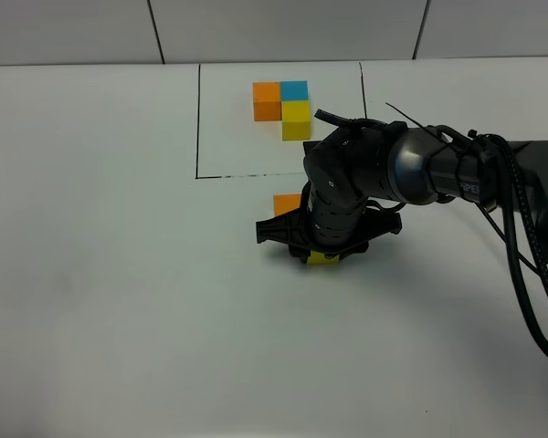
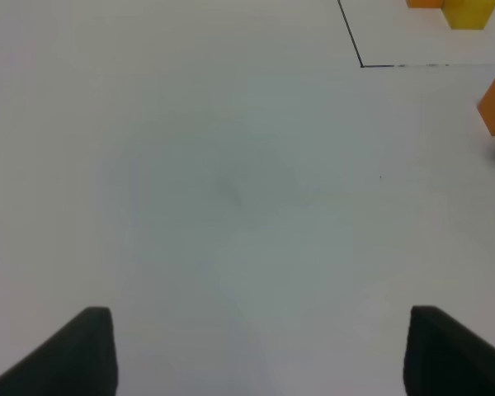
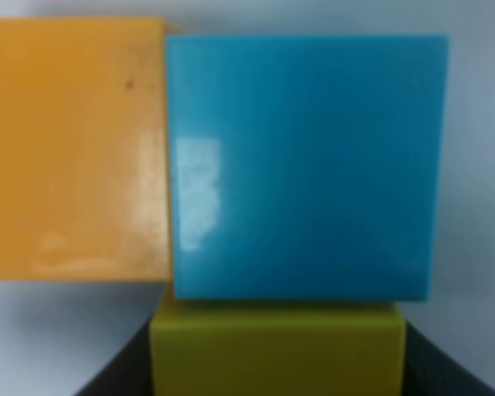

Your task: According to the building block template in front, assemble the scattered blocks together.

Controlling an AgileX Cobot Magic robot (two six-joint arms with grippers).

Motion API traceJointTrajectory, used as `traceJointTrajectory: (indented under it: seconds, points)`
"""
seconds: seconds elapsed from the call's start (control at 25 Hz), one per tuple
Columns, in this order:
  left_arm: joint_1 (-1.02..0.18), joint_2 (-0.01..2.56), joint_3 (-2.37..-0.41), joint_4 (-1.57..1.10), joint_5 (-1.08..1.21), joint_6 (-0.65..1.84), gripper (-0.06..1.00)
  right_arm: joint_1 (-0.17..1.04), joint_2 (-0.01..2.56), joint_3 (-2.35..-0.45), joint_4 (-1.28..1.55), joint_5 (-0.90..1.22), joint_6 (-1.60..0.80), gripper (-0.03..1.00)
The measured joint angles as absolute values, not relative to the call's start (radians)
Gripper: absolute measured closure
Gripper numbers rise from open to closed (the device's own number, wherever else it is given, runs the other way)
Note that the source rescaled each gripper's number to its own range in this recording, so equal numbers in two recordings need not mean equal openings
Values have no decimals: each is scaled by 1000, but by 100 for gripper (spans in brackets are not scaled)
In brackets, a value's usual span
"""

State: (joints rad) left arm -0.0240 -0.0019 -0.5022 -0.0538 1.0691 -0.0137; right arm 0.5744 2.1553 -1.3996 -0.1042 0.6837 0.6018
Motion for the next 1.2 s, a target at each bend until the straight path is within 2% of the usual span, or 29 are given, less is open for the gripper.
traceJointTrajectory:
  seconds: [0.68, 0.76, 0.84, 1.08, 1.16, 1.2]
  points:
    - [-24, -2, -502, -54, 1069, -14, 40, 574, 2155, -1400, -104, 684, 605, 94]
    - [-24, -2, -502, -54, 1069, -14, 40, 574, 2155, -1400, -104, 684, 605, 92]
    - [-24, -2, -502, -54, 1069, -14, 40, 574, 2155, -1401, -102, 673, 605, 81]
    - [-24, -2, -502, -54, 1069, -14, 40, 574, 2157, -1407, -102, 631, 584, 22]
    - [-24, -2, -502, -54, 1069, -15, 40, 574, 2155, -1407, -104, 630, 567, 6]
    - [-24, -2, -502, -54, 1069, -15, 40, 574, 2154, -1407, -104, 633, 560, 2]
